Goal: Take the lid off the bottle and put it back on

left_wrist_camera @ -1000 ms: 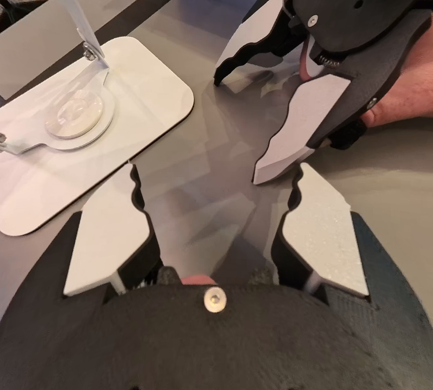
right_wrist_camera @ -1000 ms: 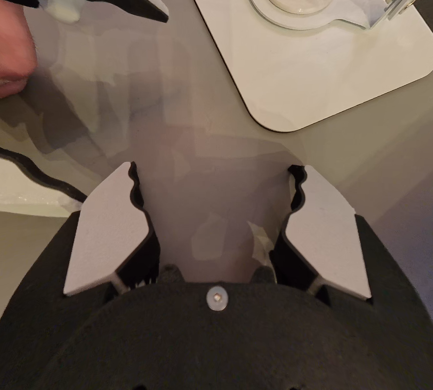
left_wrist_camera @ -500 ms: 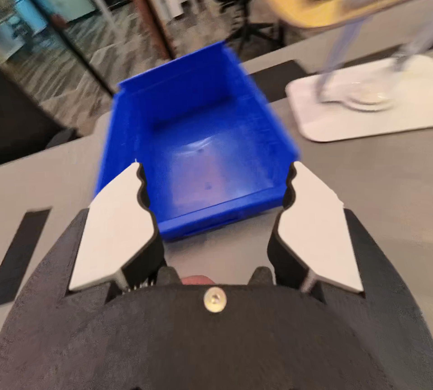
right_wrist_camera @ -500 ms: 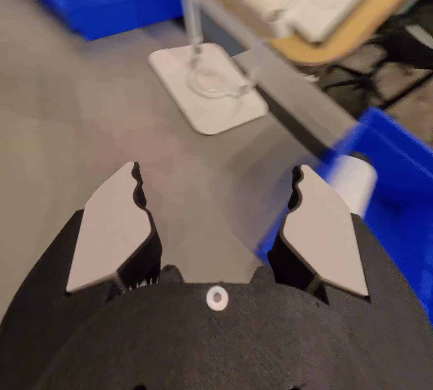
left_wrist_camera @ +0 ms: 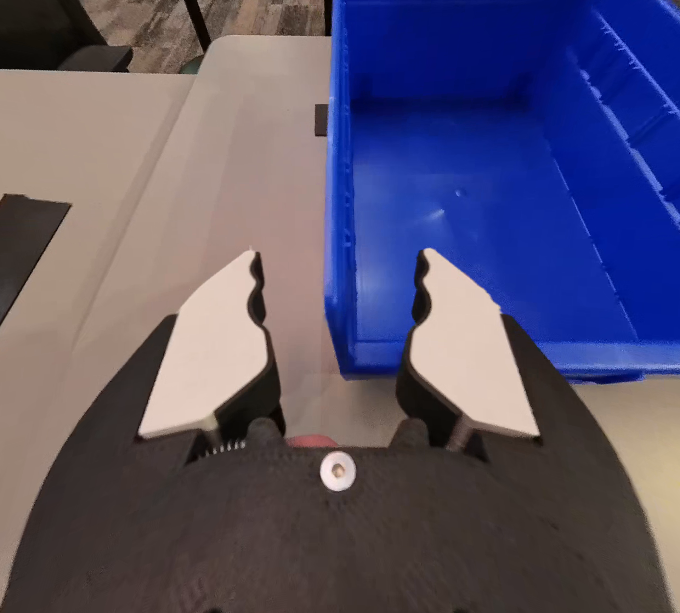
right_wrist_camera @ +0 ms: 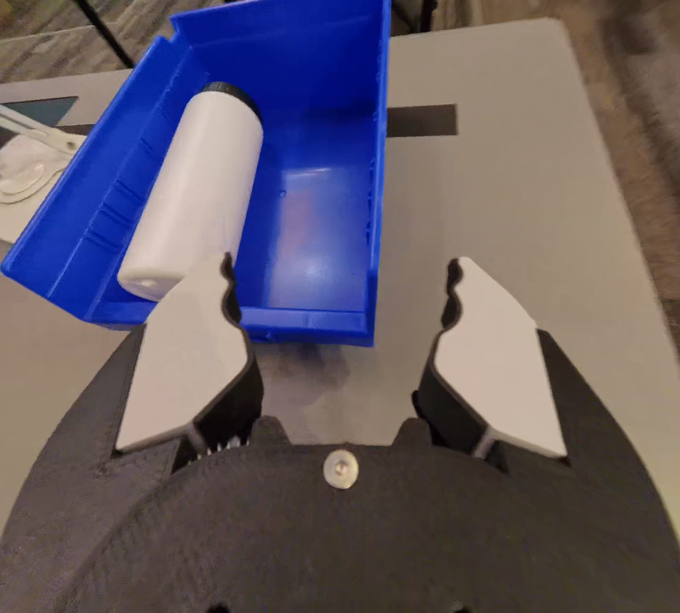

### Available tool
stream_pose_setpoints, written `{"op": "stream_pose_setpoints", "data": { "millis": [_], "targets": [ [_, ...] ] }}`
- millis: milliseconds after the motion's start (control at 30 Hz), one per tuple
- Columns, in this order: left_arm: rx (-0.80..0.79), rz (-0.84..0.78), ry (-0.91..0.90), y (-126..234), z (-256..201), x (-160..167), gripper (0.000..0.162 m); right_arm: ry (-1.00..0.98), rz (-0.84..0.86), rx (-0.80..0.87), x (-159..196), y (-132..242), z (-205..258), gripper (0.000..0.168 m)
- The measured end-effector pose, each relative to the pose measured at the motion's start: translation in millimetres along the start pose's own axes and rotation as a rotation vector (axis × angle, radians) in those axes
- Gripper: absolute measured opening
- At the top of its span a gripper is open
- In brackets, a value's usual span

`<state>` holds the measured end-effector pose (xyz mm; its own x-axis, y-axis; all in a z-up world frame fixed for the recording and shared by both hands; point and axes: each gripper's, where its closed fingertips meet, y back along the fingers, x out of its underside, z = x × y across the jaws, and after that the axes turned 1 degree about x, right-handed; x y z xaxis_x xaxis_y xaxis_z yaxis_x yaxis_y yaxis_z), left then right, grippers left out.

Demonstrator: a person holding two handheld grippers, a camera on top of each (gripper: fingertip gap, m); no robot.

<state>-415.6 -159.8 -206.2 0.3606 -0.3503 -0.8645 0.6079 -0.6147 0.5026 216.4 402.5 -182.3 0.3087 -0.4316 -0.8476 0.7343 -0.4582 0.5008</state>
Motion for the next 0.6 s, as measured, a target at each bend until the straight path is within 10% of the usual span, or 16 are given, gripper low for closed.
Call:
{"op": "stream_pose_setpoints", "data": {
  "millis": [333,600],
  "targets": [
    [0.156,-0.009,0.048,-9,-12,-8,0.006,0.017,0.077,-0.126,19,-20,0,0.014],
    [0.264,0.025,-0.045,15,-11,8,0.006,0.101,0.13,-0.153,29,-11,7,0.015]
  ]
}}
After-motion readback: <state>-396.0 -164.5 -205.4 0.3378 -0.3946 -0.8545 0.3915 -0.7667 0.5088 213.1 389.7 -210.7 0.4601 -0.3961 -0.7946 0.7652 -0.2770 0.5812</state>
